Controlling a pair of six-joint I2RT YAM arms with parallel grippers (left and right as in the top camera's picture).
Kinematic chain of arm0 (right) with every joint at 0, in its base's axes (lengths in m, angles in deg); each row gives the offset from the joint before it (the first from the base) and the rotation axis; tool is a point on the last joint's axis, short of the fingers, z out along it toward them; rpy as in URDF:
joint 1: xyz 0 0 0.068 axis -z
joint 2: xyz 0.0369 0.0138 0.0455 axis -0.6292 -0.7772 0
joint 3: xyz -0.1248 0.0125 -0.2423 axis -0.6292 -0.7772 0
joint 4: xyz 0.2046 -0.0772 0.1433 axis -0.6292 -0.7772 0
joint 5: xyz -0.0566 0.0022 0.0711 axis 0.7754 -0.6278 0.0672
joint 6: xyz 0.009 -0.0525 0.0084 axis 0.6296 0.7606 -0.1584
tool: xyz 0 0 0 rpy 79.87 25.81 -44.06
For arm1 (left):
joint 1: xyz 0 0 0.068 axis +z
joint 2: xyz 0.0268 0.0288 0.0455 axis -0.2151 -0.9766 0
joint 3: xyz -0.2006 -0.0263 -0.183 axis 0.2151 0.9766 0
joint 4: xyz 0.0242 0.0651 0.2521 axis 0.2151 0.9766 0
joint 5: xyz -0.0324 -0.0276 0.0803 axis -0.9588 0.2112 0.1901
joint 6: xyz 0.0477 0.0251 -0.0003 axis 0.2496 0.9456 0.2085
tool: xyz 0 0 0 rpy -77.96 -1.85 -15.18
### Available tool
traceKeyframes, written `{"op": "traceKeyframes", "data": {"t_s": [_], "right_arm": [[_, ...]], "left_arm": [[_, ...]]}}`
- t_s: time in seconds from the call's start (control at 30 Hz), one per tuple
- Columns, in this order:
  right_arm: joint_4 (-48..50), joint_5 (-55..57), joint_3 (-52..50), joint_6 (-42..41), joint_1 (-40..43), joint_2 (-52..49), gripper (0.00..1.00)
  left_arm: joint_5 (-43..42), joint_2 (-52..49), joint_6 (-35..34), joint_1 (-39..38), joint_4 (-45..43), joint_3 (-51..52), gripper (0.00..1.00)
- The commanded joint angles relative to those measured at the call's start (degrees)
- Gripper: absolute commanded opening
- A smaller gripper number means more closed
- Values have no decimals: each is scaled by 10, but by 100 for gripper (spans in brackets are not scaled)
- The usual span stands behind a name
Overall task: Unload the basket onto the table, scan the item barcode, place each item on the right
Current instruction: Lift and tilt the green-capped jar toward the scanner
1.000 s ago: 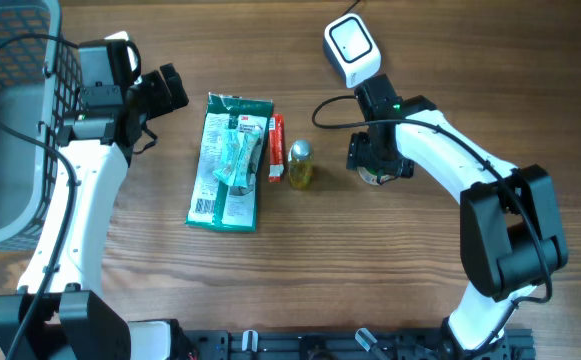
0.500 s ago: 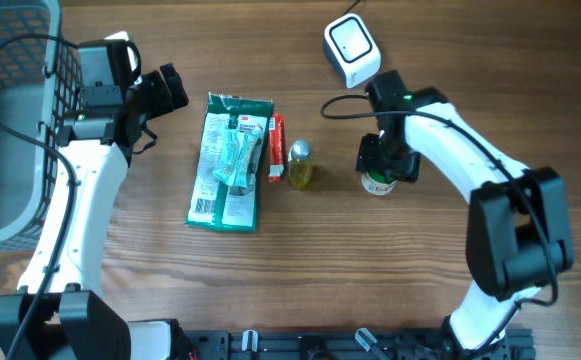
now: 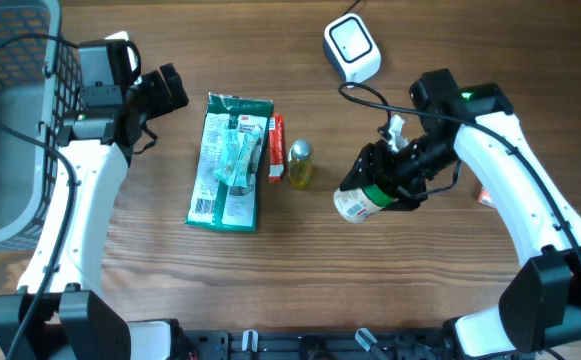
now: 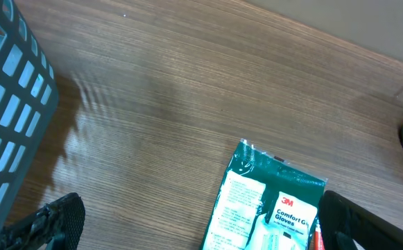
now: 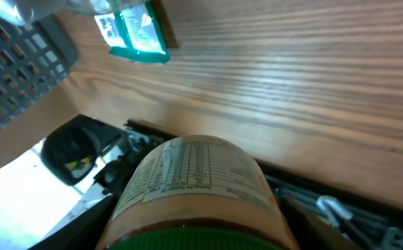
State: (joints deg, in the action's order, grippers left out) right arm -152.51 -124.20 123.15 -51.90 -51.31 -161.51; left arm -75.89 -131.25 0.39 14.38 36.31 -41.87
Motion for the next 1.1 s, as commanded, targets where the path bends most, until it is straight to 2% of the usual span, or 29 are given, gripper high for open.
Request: {"op": "traceKeyframes", "data": {"t_s": [0.0, 0.33, 1.07], "right_arm": [[-13, -57, 9, -25, -1, 9, 36], [-31, -101, 9, -26, -1, 9, 30], [-20, -100, 9, -28, -1, 9, 30]], "left_arm": [[6, 0, 5, 2, 0, -4, 100], [6, 0, 5, 2, 0, -4, 100], [6, 0, 5, 2, 0, -4, 100]]}}
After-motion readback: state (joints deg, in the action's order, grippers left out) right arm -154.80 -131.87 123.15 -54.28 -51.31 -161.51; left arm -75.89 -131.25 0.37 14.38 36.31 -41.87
